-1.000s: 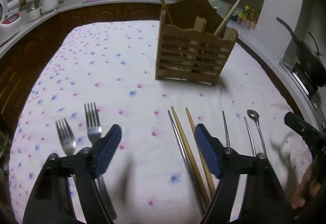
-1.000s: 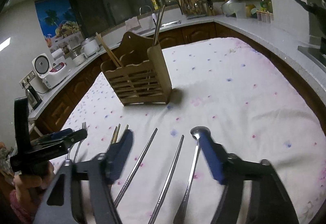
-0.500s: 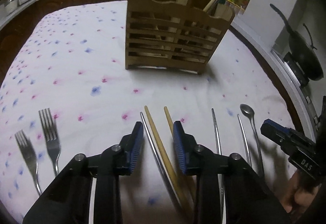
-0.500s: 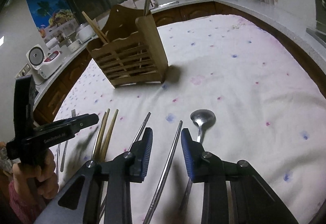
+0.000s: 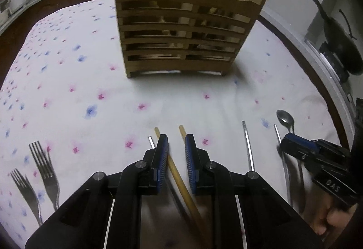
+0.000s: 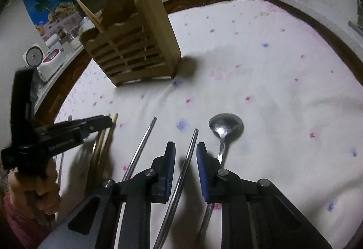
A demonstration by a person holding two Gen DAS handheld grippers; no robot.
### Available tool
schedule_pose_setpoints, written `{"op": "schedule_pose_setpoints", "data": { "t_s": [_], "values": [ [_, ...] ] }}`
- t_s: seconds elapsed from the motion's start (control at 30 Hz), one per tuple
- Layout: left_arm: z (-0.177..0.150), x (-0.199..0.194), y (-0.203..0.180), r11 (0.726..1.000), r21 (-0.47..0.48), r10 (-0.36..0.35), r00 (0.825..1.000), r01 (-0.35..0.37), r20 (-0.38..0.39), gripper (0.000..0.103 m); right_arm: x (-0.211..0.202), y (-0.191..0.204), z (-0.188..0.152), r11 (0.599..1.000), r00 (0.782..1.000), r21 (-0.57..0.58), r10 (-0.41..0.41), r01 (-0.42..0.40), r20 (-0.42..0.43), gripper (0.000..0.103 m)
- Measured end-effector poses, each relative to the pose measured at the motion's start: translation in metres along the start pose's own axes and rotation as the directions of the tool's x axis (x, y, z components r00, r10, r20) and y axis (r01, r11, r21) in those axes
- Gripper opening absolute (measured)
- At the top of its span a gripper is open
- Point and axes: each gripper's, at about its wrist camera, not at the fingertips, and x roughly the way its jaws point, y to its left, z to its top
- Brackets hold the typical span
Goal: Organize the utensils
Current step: 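Close the left tool on a wooden chopstick while the right tool grasps a metal chopstick, then lift both held chopsticks and carry them over the wooden holder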
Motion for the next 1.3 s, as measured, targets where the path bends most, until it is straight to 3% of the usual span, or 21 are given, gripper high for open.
{"op": "schedule_pose_setpoints", "data": {
  "t_s": [0.4,0.7,0.83,0.9,1.03,1.3],
  "values": [
    [-0.001,0.002,0.005,1.0,0.011,-0.001,1.0,0.001,-0.017,0.015,0.004,-0.001,0.002,1.0,1.0,-0.011,-0.001,0.001,-0.007,0.016],
    [0.015,0.013,-0.011,0.99,0.113,0.081,0.997,-0.078,-0.02,0.012,0.009,0.002,0.008,0.999,1.0,-0.045,-0.008,0.007,-0.023,0.016],
    [0.013,0.012,-0.014,0.986,0.138,0.098,0.995,-0.096,-0.007,0.01,0.012,0.011,0.007,0.992,0.998,-0.109,-0.059,0.057,-0.023,0.016],
    [0.014,0.012,-0.015,0.986,0.135,0.101,0.995,-0.1,-0.004,0.008,0.013,0.017,0.007,0.984,0.994,-0.145,-0.105,0.102,-0.016,0.009],
    [0.008,0.003,-0.016,0.993,0.106,0.059,0.998,-0.06,0.008,0.004,0.011,0.018,0.007,0.991,0.998,-0.123,-0.064,0.06,-0.024,0.005],
    [0.003,-0.052,-0.008,0.999,0.052,-0.006,0.993,0.0,0.114,0.004,-0.027,0.027,0.013,0.994,0.998,-0.112,0.007,0.0,0.057,0.004]
  ]
}}
